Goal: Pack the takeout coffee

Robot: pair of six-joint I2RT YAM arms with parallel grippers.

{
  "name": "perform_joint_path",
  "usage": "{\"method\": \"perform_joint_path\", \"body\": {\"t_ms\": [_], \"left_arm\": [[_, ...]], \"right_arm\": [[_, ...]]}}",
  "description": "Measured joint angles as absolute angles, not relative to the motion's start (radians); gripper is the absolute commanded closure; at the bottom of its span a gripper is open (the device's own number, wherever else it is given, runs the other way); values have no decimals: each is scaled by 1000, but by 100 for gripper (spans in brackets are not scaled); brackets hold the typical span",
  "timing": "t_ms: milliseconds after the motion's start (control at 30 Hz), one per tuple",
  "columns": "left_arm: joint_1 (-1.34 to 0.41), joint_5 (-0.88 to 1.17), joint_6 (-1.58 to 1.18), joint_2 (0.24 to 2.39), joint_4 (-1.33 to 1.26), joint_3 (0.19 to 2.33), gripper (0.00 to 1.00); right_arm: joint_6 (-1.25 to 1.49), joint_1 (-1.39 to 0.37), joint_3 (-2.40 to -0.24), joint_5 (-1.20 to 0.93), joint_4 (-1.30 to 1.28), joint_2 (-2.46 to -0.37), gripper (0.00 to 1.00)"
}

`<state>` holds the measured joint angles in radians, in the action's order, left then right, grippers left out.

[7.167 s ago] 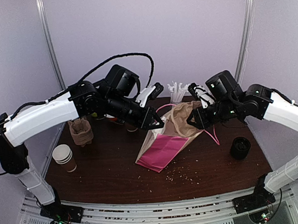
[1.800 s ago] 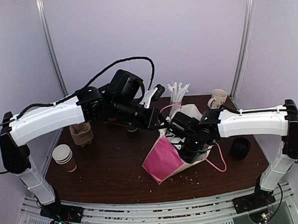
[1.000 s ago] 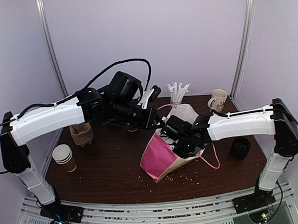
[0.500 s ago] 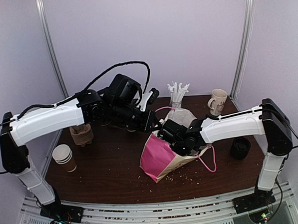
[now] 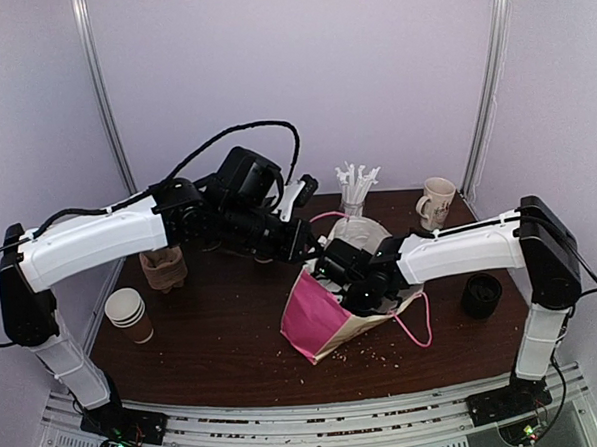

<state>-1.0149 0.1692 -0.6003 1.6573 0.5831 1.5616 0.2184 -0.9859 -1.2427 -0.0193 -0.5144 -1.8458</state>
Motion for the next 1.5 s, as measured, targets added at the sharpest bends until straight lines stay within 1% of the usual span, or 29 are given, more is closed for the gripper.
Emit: {"method": "perform_joint_path", "body": {"t_ms": [233, 400, 900, 1133, 1233, 1500], "left_arm": [[-1021, 202, -600, 1644, 538, 1562, 100], [-1020, 205, -601, 1636, 517, 1561, 100], [-1005, 181, -601, 1634, 548, 1531, 100], [-998, 165, -601, 1634, 551, 1531, 100], [-998, 159, -601, 1634, 548, 1531, 100], [-998, 165, -601, 1633, 540, 1531, 100]], "right_arm": [[268, -986, -1208, -12, -471, -1755, 60], [305, -981, -1205, -3, -430, -1745, 59], [348, -975, -1229, 15, -333, -1888, 56], [348, -974, -1259, 14, -344, -1924, 50], [348, -972, -1271, 10, -347, -1946, 46], [360, -967, -1284, -13, -346, -1970, 25]]}}
